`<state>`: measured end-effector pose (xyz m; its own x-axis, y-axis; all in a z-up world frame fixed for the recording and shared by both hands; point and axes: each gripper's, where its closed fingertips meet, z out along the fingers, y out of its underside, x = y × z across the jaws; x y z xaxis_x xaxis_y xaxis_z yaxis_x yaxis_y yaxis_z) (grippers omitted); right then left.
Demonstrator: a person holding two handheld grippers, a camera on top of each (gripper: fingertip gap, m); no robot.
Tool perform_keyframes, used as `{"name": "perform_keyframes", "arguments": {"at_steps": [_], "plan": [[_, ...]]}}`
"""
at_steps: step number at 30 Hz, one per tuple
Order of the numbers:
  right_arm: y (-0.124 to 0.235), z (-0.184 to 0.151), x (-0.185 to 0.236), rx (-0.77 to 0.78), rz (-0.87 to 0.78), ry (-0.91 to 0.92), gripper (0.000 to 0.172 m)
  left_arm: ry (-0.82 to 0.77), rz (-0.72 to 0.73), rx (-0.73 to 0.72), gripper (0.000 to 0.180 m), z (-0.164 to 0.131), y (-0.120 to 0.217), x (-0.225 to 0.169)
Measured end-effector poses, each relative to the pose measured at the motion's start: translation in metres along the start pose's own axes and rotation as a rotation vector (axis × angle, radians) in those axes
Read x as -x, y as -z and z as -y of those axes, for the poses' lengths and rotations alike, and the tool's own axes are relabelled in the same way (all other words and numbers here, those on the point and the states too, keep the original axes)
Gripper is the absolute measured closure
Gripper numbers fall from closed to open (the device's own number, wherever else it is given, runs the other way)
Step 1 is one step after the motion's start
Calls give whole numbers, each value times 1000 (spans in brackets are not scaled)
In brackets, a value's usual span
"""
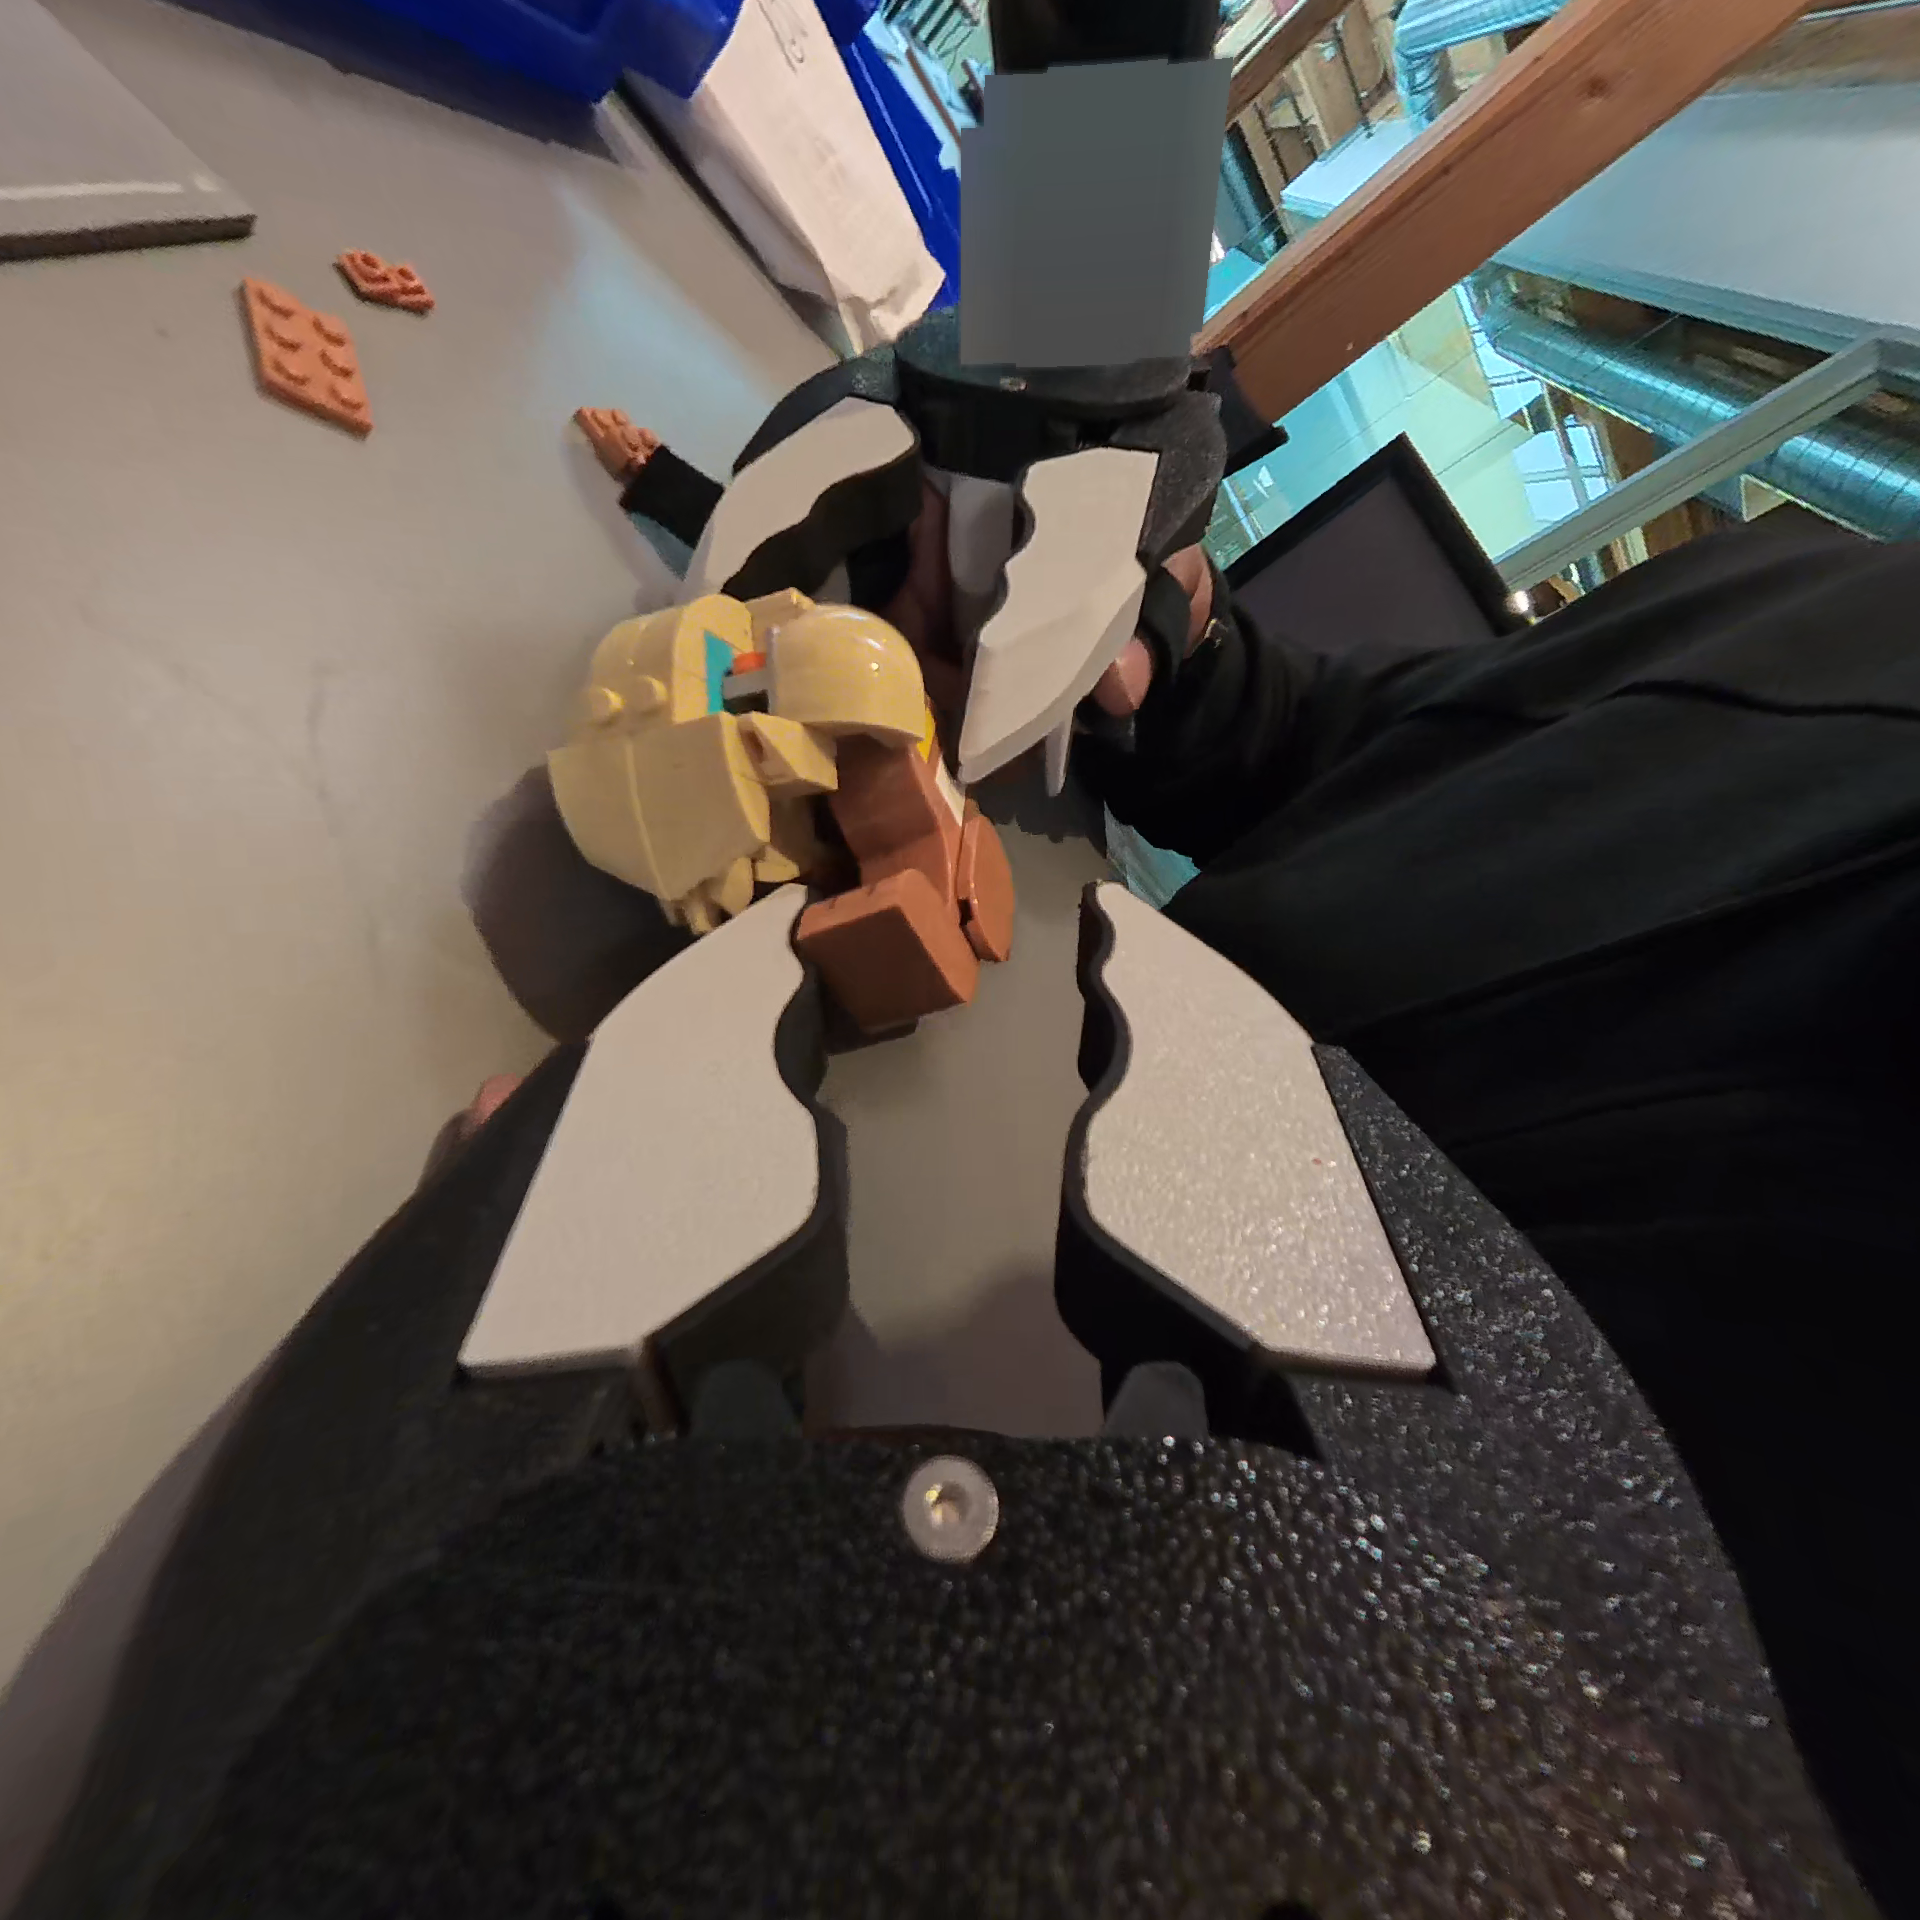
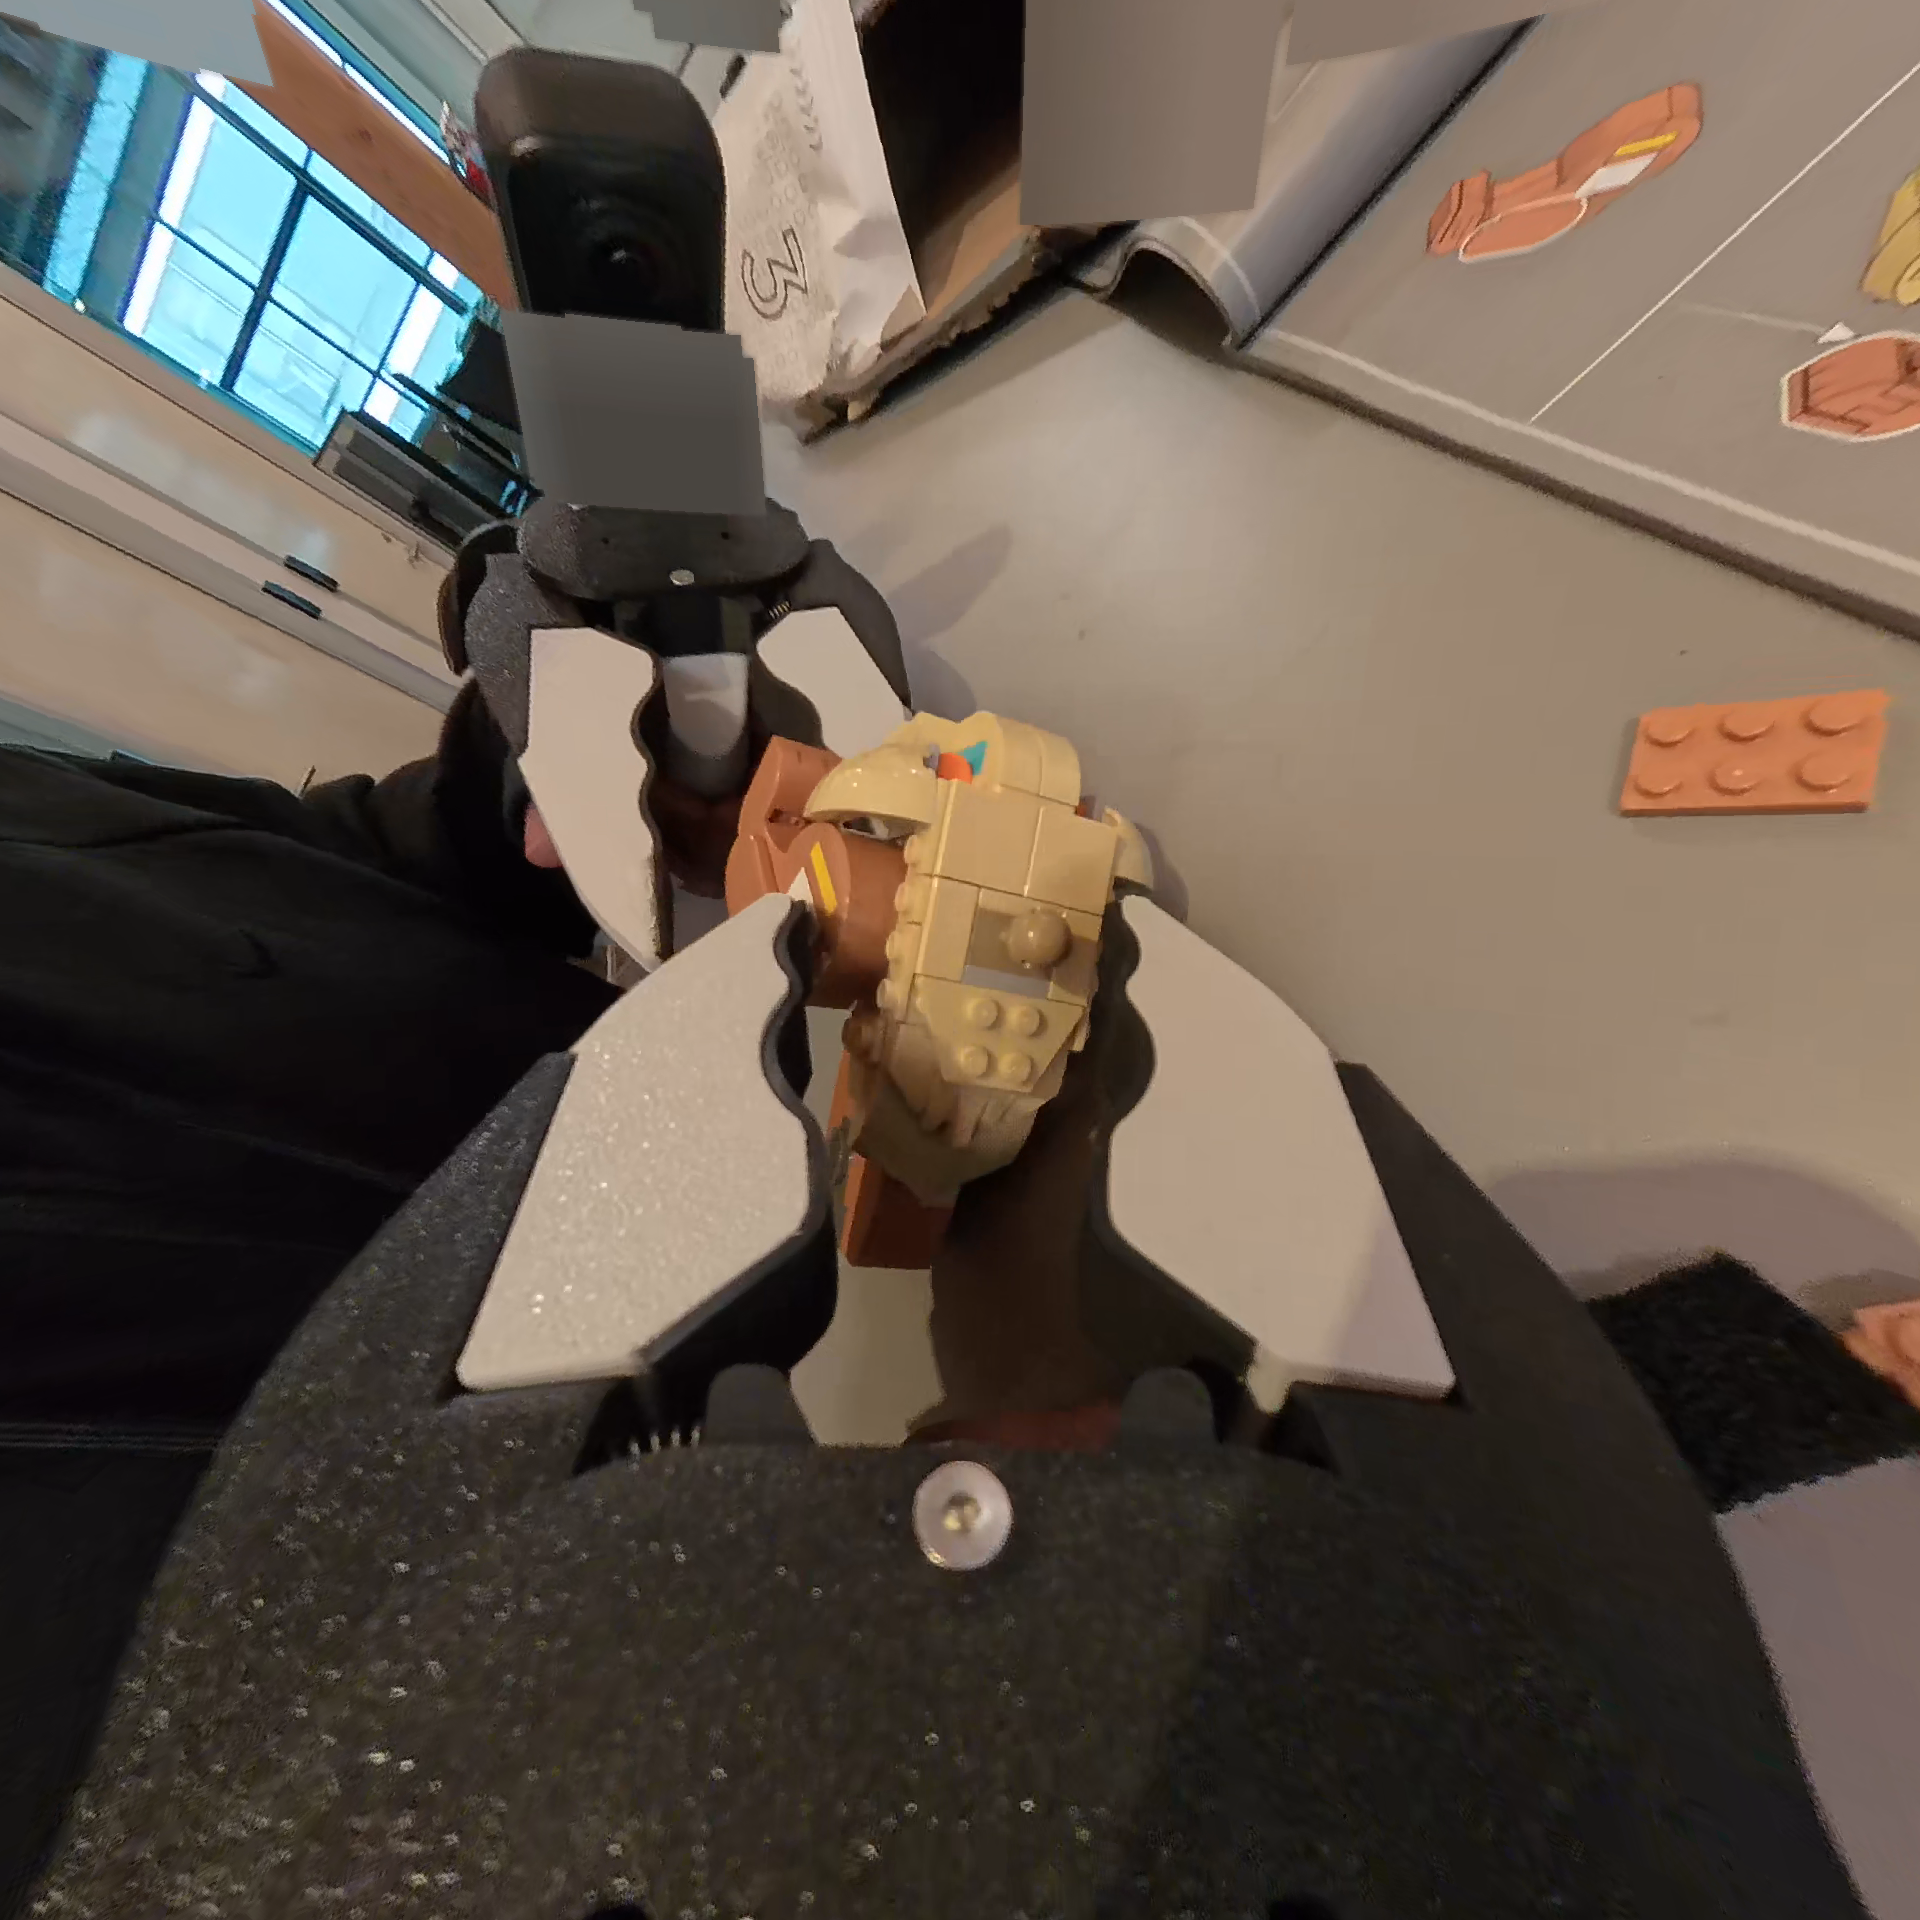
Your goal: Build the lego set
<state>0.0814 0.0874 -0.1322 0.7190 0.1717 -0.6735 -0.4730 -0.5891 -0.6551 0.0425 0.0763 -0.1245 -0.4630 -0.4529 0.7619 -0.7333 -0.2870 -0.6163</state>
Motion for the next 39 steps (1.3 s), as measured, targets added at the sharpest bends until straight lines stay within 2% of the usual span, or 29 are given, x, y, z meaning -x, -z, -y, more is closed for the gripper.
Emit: {"name": "perform_keyframes", "arguments": {"at_steps": [5, 9, 13, 20, 28, 34, 39], "plan": [[11, 17, 1, -108, -10, 56, 119, -126, -2, -71, 139, 18, -1, -3], [16, 23, -2, -134, -36, 92, 119, -216, 23, -118, 140, 30, -2, -2], [14, 17, -7, -101, -94, 151, 120, -190, 67, -81, 142, 26, -3, 6], [18, 20, -6, -141, -103, 188, 123, -180, 141, -7, 143, 13, 5, 14], [22, 23, -5, -168, -93, 209, 124, -95, 97, 13, 139, 10, -1, 14], [22, 23, -1, -177, -73, 224, 125, -53, 42, 37, 125, 13, -16, 11], [20, 22, 5, -177, -31, 227, 126, -43, 44, 40, 129, 17, -25, 14]]}}
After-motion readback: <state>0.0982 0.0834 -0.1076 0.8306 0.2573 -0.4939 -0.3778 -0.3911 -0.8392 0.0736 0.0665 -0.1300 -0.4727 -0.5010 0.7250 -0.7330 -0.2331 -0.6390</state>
